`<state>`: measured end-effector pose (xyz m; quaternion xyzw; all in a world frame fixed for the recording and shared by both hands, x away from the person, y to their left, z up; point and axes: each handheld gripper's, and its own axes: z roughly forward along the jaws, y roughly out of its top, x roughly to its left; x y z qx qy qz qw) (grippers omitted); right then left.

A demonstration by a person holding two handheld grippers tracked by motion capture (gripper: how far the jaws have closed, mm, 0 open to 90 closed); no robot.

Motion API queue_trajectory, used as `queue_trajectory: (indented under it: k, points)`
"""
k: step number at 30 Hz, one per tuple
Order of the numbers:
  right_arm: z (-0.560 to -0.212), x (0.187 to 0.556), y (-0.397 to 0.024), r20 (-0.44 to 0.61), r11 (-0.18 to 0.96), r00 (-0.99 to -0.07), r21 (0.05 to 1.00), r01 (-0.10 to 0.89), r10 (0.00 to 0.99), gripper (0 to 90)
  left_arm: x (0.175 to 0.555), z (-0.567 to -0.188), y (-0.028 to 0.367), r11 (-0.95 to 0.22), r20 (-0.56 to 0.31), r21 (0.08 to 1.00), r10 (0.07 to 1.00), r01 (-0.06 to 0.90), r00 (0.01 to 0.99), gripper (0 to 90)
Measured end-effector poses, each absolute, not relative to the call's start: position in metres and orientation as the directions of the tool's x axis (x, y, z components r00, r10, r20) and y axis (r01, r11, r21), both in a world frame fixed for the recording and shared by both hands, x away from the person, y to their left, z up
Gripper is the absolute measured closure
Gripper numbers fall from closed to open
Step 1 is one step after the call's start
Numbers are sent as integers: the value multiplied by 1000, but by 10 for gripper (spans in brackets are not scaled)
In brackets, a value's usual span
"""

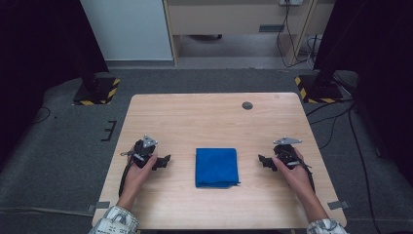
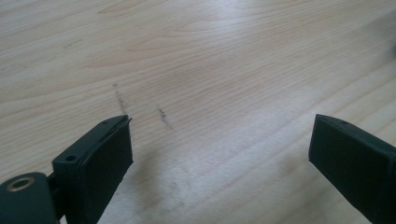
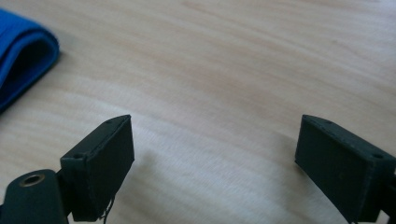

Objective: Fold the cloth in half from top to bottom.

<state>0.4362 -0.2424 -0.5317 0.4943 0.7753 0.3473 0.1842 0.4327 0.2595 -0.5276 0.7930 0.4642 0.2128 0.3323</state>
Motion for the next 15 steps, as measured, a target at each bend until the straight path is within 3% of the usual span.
queue_trajectory:
  k: [9, 15]
  points:
    - [-525, 455, -263, 99, 181, -367, 734, 655, 925, 114, 449, -530, 262, -325, 10, 721, 888, 612, 459, 55]
    - [-531, 458, -265, 92, 188, -353, 709, 680, 931, 109, 451, -536, 259, -343, 13, 699, 883, 627, 468, 49]
